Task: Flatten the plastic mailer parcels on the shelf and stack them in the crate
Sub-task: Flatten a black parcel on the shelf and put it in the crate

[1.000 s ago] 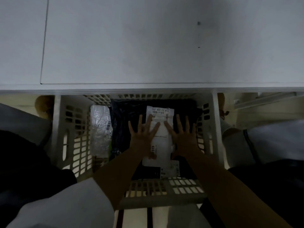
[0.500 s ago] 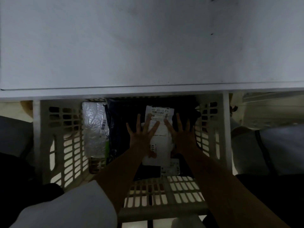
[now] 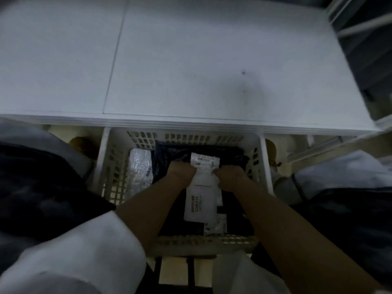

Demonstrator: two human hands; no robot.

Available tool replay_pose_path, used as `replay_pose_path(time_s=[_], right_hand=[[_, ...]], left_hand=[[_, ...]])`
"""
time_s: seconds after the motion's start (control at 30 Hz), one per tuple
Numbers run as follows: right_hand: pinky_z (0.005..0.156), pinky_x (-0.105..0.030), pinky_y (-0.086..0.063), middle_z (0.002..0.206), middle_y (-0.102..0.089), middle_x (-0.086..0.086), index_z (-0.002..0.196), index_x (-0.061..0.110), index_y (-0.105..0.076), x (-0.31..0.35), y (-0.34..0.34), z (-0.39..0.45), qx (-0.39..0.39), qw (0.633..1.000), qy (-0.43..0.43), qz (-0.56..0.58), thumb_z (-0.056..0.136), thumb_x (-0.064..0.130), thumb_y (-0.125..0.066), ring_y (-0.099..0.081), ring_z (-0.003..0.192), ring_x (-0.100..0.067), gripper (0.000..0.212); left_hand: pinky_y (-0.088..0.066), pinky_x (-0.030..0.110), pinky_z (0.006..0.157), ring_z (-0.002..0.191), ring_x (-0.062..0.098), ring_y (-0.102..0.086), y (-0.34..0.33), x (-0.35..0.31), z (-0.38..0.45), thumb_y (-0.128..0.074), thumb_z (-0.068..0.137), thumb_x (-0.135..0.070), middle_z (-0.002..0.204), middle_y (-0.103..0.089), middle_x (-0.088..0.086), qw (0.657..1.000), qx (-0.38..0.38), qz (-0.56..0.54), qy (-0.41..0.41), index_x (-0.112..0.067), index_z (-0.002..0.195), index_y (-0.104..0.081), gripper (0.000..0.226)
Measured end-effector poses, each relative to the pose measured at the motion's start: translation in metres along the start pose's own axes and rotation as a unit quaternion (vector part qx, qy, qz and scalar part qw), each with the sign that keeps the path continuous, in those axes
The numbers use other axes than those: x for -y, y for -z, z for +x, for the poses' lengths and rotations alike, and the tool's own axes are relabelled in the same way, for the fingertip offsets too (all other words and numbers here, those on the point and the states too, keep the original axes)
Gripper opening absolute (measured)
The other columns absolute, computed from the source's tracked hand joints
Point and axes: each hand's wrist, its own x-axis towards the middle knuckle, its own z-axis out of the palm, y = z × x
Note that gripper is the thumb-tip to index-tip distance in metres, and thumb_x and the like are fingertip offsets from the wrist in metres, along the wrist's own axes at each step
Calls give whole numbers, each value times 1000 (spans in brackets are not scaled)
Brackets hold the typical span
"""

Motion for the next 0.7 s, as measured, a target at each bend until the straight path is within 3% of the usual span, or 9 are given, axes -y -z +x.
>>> replay_pose_path(time_s=[0.1,0.2,0.3,0.37,0.57,0.7], right_hand=[[94,-31,-45,138,-49,-13,142,11,-40,21,40,-22,-19,999,38,28,100,22,-45,-51,120,-26,44],[90,-32,-47,136,-51,-11,140,13,-44,50,80,-47,-59,997,55,-14,101,25,-45,-53,116,-27,42],[83,-36,-49,122,-59,-15,124,10,-56,81,110,-70,-107,992,60,-38,99,24,-47,-58,99,-28,30],[86,-36,-48,123,-58,-13,125,12,-56,100,131,-85,-156,984,66,-53,99,24,-47,-57,104,-29,30],[77,-31,-41,124,-57,-7,124,21,-56,168,191,-129,-286,952,64,-93,97,25,-47,-56,109,-26,29],[71,-29,-42,115,-61,-5,115,18,-61,215,225,-149,-360,924,67,-108,96,23,-45,-59,99,-25,26]], left_hand=[[-41,32,69,101,25,-60,29,12,-28,-44,99,-21,114,-63,8,999,-45,21,0,-9,111,-62,24],[-37,27,61,89,22,-60,62,29,-69,-43,99,-22,108,-64,6,993,-102,35,39,-11,106,-62,24],[-40,32,69,99,26,-62,84,45,-108,-46,97,-21,110,-63,9,982,-166,25,87,-12,107,-61,20],[-39,33,72,103,27,-61,98,55,-132,-48,96,-18,112,-62,10,973,-199,9,117,-9,111,-59,21],[-38,31,70,85,24,-55,131,97,-212,-44,97,-17,106,-60,7,931,-312,-51,185,-12,106,-56,16],[-36,30,65,76,23,-50,140,134,-257,-42,93,-11,98,-60,5,895,-374,-102,219,-12,103,-56,17]])
